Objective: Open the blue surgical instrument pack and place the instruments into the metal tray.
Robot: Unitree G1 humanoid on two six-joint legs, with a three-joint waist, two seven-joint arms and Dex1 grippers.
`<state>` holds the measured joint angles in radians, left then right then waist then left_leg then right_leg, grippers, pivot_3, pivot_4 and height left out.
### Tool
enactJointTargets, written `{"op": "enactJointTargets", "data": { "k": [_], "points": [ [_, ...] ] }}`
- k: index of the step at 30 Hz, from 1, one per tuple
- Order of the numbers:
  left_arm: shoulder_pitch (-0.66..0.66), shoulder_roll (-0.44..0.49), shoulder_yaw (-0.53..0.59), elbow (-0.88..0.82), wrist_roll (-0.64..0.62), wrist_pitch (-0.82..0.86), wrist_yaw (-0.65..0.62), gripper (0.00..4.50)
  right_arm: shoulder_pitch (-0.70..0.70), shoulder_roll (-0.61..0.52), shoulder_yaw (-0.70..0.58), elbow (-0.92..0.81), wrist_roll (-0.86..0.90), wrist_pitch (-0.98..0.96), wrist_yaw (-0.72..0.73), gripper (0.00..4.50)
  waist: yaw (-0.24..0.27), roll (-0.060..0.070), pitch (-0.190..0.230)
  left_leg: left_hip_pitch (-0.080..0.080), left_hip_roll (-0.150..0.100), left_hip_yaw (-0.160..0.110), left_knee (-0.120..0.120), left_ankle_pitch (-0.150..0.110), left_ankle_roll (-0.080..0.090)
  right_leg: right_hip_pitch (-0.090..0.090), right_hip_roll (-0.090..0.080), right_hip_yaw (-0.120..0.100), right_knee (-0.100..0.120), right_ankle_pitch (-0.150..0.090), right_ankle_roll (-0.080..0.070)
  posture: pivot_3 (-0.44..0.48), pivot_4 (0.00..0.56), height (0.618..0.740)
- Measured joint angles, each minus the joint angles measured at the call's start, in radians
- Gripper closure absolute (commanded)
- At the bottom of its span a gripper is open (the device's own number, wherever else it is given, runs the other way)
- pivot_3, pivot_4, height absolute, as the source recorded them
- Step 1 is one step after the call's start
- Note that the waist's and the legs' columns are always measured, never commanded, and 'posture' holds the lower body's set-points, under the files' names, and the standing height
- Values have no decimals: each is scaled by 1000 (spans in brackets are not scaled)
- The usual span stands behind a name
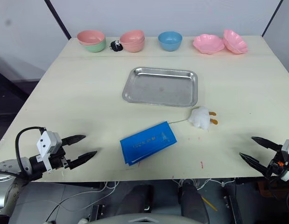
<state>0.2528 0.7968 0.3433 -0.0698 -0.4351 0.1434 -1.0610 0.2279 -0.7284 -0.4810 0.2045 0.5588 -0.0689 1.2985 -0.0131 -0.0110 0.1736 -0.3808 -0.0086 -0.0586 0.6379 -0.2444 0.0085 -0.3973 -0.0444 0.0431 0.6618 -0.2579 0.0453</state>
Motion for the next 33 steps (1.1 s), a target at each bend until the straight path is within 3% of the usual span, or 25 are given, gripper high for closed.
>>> {"op": "enactJointTargets", "data": {
  "k": [11,26,29,31,33],
  "points": [
    [-23,-2,-1,43,2,-44,-38,0,-23,1,19,-73,-4,32,-40,36,0,0,0,0,0,0,0,0,0,0,0,0,0,0,0,0,150,740],
    [-10,6,-104,-79,21,15,-69,0,-119,23,191,-286,-43,176,-191,36,-1,0,0,0,0,0,1,0,0,0,0,0,1,0,0,0,150,740],
    [-36,5,-134,-80,25,27,-66,869,-168,24,242,-320,-42,225,-202,0,-1,0,0,-1,0,-1,2,0,0,0,1,-1,1,1,0,0,150,740],
    [-59,5,-159,-91,28,33,-67,1818,-208,24,293,-345,-41,273,-210,0,-1,0,0,-1,0,-2,3,0,0,0,1,-1,1,1,0,0,150,740],
    [-66,8,-168,-94,35,35,-73,2806,-236,24,323,-353,-41,301,-209,555,-1,0,0,-1,0,-2,3,0,0,0,1,-1,1,1,0,0,150,740]
  ]
}}
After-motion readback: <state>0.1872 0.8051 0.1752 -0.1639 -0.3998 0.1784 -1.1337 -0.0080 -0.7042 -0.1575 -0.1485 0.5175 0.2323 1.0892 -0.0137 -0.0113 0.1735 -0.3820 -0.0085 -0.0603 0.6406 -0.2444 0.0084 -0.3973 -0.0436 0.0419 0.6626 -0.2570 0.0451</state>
